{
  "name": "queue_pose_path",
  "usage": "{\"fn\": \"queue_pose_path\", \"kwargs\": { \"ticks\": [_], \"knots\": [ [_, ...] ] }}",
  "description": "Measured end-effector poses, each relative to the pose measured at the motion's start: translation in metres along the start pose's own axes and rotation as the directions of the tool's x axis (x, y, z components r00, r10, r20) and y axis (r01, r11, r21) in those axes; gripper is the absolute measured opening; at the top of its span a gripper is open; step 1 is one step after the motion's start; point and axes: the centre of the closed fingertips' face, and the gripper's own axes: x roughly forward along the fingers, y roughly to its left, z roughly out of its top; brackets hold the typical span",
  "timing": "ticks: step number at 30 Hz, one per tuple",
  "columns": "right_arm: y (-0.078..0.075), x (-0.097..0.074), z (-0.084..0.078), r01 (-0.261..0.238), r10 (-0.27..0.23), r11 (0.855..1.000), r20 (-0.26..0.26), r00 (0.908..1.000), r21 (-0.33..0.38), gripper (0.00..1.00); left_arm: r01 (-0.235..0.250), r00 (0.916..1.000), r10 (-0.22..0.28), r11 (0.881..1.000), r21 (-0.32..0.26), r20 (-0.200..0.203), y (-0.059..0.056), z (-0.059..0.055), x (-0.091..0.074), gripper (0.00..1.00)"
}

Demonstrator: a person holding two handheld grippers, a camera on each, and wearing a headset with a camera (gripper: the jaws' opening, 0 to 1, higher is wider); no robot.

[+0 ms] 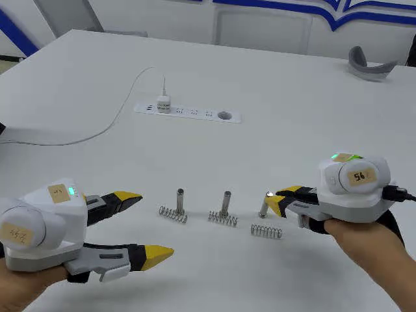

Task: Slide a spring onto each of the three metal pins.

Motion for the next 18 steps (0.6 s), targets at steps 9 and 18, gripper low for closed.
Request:
{"fn": "queue_pose_path", "kwargs": {
  "ticks": [9, 18],
  "knots": [
    [0.018, -0.013, -0.009, -0.116, 0.113, 0.99, -0.042, 0.9927, -0.081, 0.15, -0.001, 1.0, 0.001, 1.0, 0.001, -0.002, 0.001, -0.001, -0.001, 0.66],
    [0.042, -0.008, -0.016, -0.249, 0.23, 0.953, -0.125, 0.9653, -0.172, 0.15, 0.001, 1.0, -0.001, 1.0, 0.002, 0.001, -0.002, 0.0, 0.001, 0.66]
  ]
}}
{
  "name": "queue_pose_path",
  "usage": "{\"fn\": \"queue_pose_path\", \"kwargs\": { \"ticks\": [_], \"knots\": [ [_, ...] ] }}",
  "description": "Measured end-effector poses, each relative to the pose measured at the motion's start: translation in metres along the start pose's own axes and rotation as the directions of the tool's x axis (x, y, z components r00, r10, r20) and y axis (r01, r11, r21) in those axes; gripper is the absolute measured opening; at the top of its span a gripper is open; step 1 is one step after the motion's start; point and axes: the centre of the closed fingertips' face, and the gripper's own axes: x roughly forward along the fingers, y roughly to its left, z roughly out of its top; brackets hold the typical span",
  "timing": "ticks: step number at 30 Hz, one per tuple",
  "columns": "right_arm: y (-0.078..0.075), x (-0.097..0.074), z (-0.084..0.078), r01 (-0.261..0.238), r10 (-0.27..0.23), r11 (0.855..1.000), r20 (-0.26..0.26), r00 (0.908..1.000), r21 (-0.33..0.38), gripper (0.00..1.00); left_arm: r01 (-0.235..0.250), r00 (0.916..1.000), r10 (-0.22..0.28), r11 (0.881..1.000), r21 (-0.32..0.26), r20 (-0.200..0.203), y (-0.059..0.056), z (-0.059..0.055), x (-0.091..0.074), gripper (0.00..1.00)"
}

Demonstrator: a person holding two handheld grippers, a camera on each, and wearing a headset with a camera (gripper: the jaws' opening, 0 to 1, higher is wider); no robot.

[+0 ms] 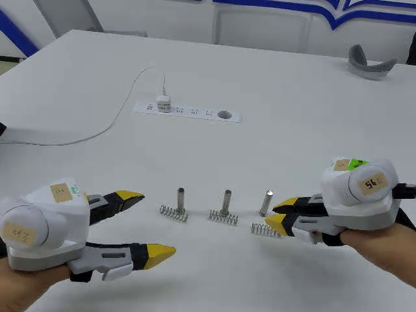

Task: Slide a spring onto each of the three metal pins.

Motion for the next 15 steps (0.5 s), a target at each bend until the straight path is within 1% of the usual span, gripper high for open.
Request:
{"fn": "queue_pose_path", "kwargs": {
  "ticks": [2, 5, 6, 8, 11, 13, 15],
  "knots": [
    [0.003, 0.003, -0.001, -0.03, 0.03, 0.999, -0.019, 0.9994, -0.027, 0.15, -0.001, 1.0, 0.001, 1.0, -0.001, -0.001, 0.0, -0.001, 0.0, 0.66],
    [0.007, 0.007, -0.002, -0.064, 0.061, 0.996, -0.044, 0.9972, -0.065, 0.16, -0.001, 1.0, 0.001, 1.0, -0.002, -0.003, 0.0, -0.001, 0.0, 0.66],
    [0.008, 0.009, -0.001, -0.074, 0.07, 0.993, -0.053, 0.9961, -0.088, 0.16, -0.001, 1.0, 0.001, 1.0, -0.001, -0.004, -0.001, -0.001, 0.0, 0.66],
    [0.01, 0.012, -0.001, -0.095, 0.089, 0.991, -0.064, 0.994, -0.099, 0.16, 0.0, 1.0, 0.0, 1.0, -0.003, -0.004, -0.001, -0.001, 0.0, 0.66],
    [0.012, 0.018, -0.004, -0.121, 0.109, 0.985, -0.099, 0.9891, -0.123, 0.15, 0.002, 1.0, -0.002, 1.0, -0.004, -0.006, -0.003, -0.002, 0.0, 0.66],
    [0.012, 0.021, -0.004, -0.123, 0.107, 0.983, -0.111, 0.988, -0.139, 0.15, 0.003, 1.0, -0.003, 1.0, -0.003, -0.007, -0.003, -0.002, 0.0, 0.66],
    [0.012, 0.025, -0.004, -0.136, 0.118, 0.979, -0.123, 0.9854, -0.15, 0.15, 0.005, 1.0, -0.005, 1.0, -0.004, -0.008, -0.004, -0.003, 0.0, 0.66]
  ]
}}
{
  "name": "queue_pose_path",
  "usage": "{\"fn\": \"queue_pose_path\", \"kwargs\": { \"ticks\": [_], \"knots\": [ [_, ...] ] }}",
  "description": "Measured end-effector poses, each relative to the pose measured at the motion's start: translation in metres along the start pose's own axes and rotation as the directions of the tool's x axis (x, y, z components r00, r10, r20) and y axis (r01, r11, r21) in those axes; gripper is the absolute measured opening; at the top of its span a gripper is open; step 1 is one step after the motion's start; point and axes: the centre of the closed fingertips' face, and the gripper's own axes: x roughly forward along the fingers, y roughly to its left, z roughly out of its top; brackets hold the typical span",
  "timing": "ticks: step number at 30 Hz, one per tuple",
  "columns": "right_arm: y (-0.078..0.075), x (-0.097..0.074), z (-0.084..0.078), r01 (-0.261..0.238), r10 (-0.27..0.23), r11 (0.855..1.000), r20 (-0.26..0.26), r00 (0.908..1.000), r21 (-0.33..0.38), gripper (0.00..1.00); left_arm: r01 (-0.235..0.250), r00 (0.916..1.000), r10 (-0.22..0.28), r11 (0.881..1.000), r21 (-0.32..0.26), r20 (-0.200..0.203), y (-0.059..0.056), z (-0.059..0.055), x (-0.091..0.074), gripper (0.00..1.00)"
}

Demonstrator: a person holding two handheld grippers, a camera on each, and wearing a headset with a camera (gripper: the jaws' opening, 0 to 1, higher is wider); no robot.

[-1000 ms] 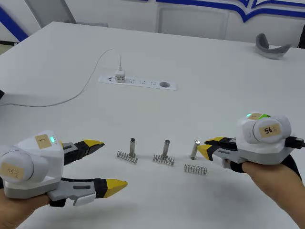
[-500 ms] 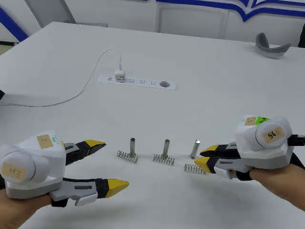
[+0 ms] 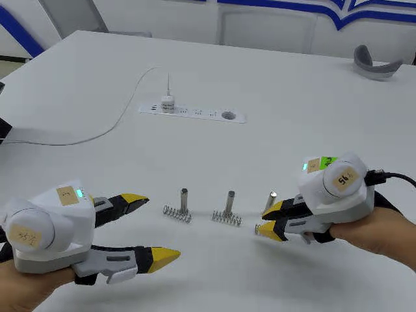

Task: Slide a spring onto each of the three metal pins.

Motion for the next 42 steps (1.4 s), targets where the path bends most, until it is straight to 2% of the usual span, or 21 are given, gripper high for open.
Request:
{"fn": "queue_pose_path", "kwargs": {
  "ticks": [3, 11, 28, 35, 42],
  "knots": [
    [0.002, 0.004, -0.002, -0.027, 0.026, 1.0, -0.026, 0.9993, -0.013, 0.15, 0.002, 1.0, -0.002, 1.0, -0.001, -0.003, -0.001, -0.001, 0.0, 0.66],
    [0.003, 0.011, -0.009, -0.058, 0.052, 0.996, -0.088, 0.9947, -0.062, 0.14, 0.008, 0.9999, -0.008, 1.0, -0.004, -0.007, -0.003, -0.003, 0.001, 0.65],
    [0.002, 0.018, -0.014, -0.101, 0.091, 0.993, -0.14, 0.986, -0.066, 0.12, 0.023, 0.9997, -0.024, 1.0, -0.004, -0.01, -0.009, -0.005, 0.004, 0.65],
    [0.001, 0.016, -0.014, -0.098, 0.09, 0.994, -0.135, 0.9867, -0.048, 0.12, 0.027, 0.9996, -0.027, 1.0, -0.01, -0.008, -0.011, -0.005, 0.004, 0.64],
    [0.004, 0.006, -0.005, -0.075, 0.071, 0.996, -0.091, 0.9933, -0.045, 0.12, 0.038, 0.9992, -0.039, 0.999, -0.014, -0.01, -0.016, -0.006, 0.006, 0.62]
  ]
}}
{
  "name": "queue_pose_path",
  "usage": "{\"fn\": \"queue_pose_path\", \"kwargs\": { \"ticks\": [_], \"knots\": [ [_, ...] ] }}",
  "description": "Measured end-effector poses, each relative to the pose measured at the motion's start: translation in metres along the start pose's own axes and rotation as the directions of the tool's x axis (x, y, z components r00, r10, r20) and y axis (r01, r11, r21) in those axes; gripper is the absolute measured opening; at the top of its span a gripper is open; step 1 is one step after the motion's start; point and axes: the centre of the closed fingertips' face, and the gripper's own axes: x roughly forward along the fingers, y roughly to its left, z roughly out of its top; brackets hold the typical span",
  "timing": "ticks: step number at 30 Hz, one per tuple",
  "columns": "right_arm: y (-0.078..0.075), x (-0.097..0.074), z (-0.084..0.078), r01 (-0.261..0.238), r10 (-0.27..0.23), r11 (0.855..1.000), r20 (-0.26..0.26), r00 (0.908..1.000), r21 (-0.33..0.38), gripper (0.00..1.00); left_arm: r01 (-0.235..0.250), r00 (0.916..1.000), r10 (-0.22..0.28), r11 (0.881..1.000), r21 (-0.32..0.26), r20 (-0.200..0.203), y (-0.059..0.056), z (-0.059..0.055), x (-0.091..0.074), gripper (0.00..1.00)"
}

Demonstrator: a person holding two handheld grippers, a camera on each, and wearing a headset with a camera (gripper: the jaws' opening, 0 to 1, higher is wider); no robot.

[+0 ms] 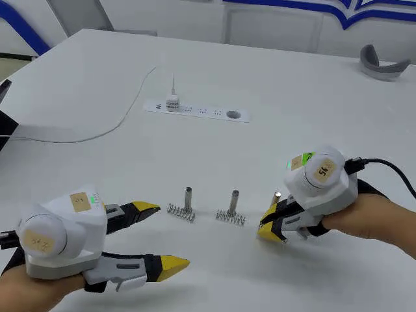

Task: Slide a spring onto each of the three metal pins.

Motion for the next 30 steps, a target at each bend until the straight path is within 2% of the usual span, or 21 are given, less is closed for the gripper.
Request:
{"fn": "queue_pose_path", "kwargs": {
  "ticks": [10, 18, 21, 26, 30],
  "knots": [
    [0.002, -0.013, 0.01, 0.032, -0.035, 0.999, 0.073, 0.9967, 0.04, 0.12, 0.016, 0.9998, -0.016, 1.0, 0.002, 0.01, -0.007, 0.004, 0.003, 0.6],
    [0.01, -0.02, 0.027, 0.038, -0.044, 0.998, 0.137, 0.9896, 0.049, 0.12, 0.031, 0.9993, -0.031, 1.0, 0.0, 0.023, -0.013, 0.009, 0.008, 0.58],
    [0.015, -0.023, 0.041, 0.028, -0.039, 0.998, 0.186, 0.9817, 0.063, 0.12, 0.035, 0.9989, -0.035, 0.999, -0.004, 0.031, -0.015, 0.011, 0.01, 0.57],
    [0.025, -0.032, 0.071, -0.012, -0.017, 0.995, 0.294, 0.9556, 0.095, 0.12, 0.047, 0.9978, -0.046, 0.999, -0.012, 0.047, -0.019, 0.017, 0.017, 0.55],
    [0.03, -0.033, 0.082, -0.027, -0.006, 0.995, 0.322, 0.9467, 0.096, 0.12, 0.058, 0.9967, -0.057, 0.998, -0.018, 0.059, -0.021, 0.022, 0.021, 0.54]
  ]
}}
